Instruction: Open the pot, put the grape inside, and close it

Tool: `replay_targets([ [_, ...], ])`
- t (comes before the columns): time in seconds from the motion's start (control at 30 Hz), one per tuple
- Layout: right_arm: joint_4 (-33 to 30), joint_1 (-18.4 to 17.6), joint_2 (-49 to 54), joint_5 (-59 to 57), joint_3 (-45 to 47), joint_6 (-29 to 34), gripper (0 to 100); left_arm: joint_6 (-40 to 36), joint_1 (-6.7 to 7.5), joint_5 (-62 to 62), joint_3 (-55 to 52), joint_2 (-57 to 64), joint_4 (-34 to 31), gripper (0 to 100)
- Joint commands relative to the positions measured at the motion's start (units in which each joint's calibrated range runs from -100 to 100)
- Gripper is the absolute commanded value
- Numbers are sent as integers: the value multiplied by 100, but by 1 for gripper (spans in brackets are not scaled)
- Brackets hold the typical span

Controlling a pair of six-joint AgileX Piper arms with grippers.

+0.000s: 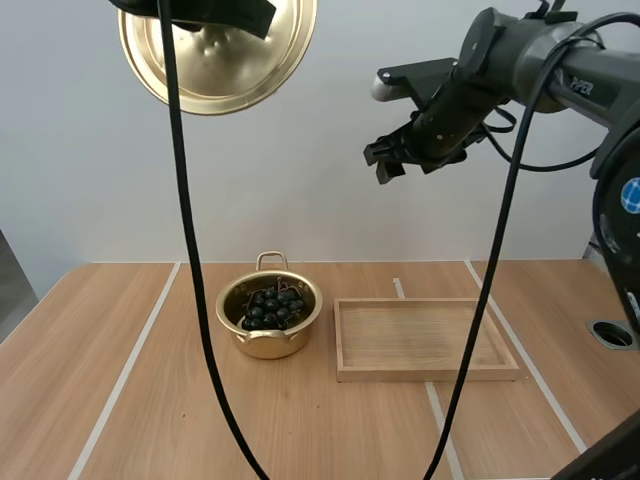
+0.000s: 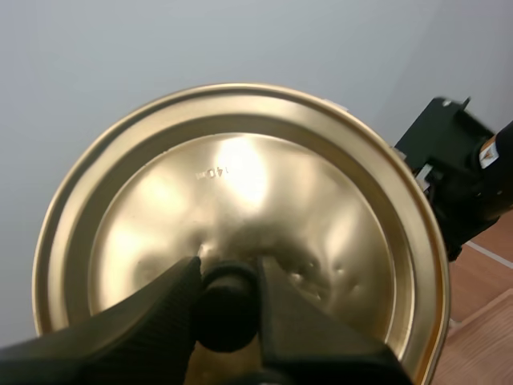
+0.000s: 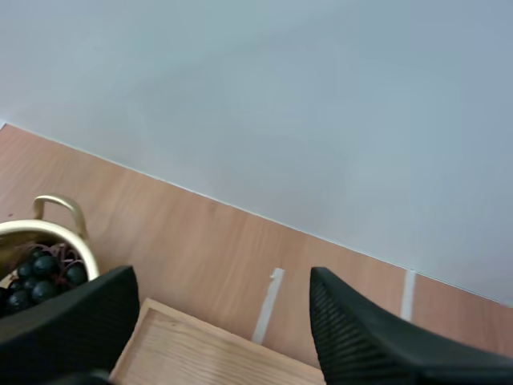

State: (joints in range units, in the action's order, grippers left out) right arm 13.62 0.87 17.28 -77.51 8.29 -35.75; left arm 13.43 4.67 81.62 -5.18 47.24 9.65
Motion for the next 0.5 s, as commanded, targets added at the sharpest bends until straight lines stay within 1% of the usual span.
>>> replay_targets([
  [0.0,-34,197,290,-33,11,-76,99,-68,16,-76,36,-189,90,0],
  [0.13,-34,401,577,-53,11,-76,98,-68,16,24,-18,-521,142,0],
  [0.23,-34,486,768,-134,11,-76,98,-68,16,24,-186,-727,254,0],
  [0.3,-34,511,901,-198,11,-76,98,-68,16,-140,-393,-852,306,0],
  [0.47,-34,511,1214,-262,79,39,94,-59,16,-744,-979,-1089,306,0],
])
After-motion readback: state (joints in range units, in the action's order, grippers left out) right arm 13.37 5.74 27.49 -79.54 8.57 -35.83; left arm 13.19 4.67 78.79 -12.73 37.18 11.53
